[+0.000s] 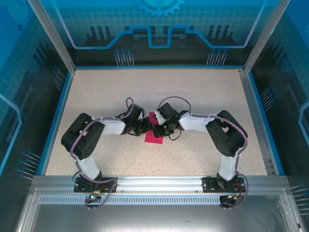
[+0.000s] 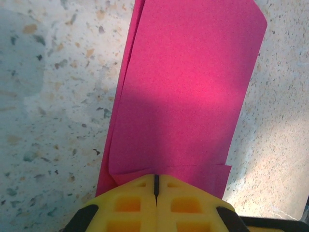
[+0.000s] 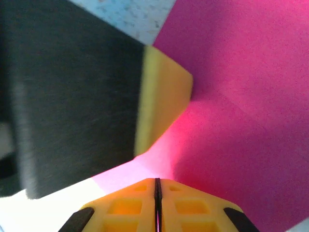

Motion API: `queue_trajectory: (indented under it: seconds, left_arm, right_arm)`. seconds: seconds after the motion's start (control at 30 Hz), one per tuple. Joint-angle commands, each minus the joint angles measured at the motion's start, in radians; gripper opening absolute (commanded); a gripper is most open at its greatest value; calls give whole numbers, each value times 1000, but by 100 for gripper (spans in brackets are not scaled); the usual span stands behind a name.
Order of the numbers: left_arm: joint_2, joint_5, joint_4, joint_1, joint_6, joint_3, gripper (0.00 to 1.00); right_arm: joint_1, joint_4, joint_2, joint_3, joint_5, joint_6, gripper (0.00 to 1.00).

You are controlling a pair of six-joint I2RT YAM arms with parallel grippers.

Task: Fold a paper plane with a square sheet of paper (pick it up from the middle)
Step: Fold the triangle a second time at the center of the table.

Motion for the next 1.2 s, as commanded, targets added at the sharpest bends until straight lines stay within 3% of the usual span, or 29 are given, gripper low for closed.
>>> queue_trajectory:
  seconds: [0.0, 0.63, 0.9, 1.17]
  left_arm:
    - [46, -19, -77, 7, -49, -8, 0]
    - [52, -6, -93, 15, -68, -10, 0]
    - [56, -7, -88, 16, -69, -13, 0]
    - [69, -13, -100, 26, -56, -15, 0]
  right_arm:
    - [18, 34, 29, 13, 26, 33, 9]
    - [12, 199, -11, -58, 38, 75, 9]
    - [6, 151, 45, -35, 32, 58, 9]
    - [5, 109, -36, -190, -1, 18, 8]
